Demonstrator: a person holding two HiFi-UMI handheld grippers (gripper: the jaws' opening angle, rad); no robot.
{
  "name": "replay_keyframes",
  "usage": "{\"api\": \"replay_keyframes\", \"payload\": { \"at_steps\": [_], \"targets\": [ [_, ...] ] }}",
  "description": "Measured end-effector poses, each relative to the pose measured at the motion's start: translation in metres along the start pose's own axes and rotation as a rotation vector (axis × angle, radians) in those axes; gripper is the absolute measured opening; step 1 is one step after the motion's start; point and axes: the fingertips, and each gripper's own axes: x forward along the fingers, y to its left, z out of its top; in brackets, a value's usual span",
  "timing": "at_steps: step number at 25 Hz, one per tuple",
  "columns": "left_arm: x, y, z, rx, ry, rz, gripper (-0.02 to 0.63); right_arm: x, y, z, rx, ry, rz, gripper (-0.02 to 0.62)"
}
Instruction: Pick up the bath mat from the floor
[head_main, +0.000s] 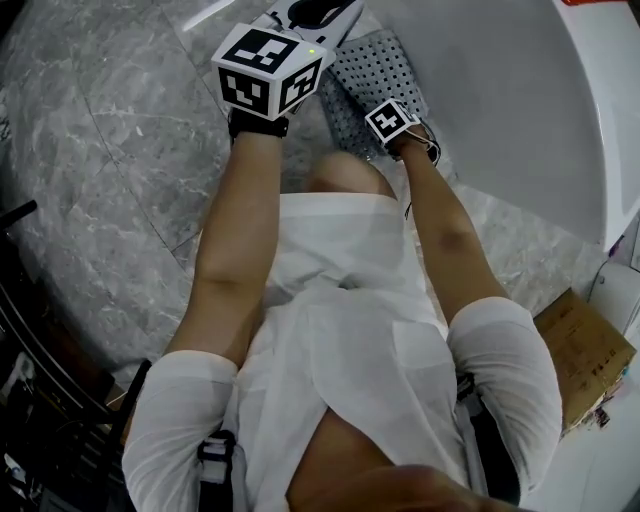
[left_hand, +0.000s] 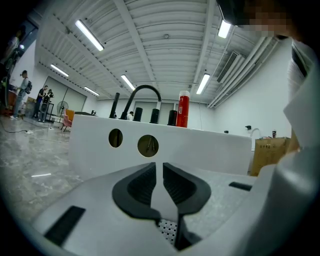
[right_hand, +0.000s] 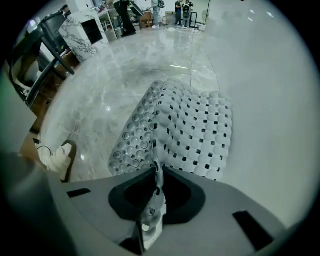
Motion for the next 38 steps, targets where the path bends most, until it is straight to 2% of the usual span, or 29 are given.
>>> {"api": "replay_keyframes", "payload": {
  "at_steps": [15,19,23,26,29,35,38],
  "targets": [
    [0.017,-0.008,-0.011,-0.011,0.014,-0.036,0.049,-0.1,-0.032,0.028,0.043,-0.143,-0.006,0.051],
    [0.017,-0.004,-0.013,-0.014,0.016,-0.03,0.049,-0.129,-0.042,0.043,0.053,-0.242,-0.051,0.048],
    [0.017,-0.005,-0.007,-0.023,-0.003,-0.029,0.049,-0.166,-0.047,0.064,0.033,-0.396,-0.113,0.044],
    [0.021,-0.01,-0.012,-0.026,0.012,-0.05,0.049,-0.18,-0.052,0.069,0.094,-0.475,-0.138,0.043],
    [0.026,-0.014,-0.02,-0.026,0.036,-0.068,0.049,-0.198,-0.056,0.077,0.127,-0.551,-0.129,0.043],
    [0.032,-0.014,-0.031,-0.04,0.069,-0.078,0.052,-0.233,-0.055,0.095,0.062,-0.592,-0.146,0.043],
    [0.036,-0.018,-0.034,-0.024,0.084,-0.094,0.08,-0.251,-0.051,0.105,0.023,-0.627,-0.152,0.043]
  ]
}}
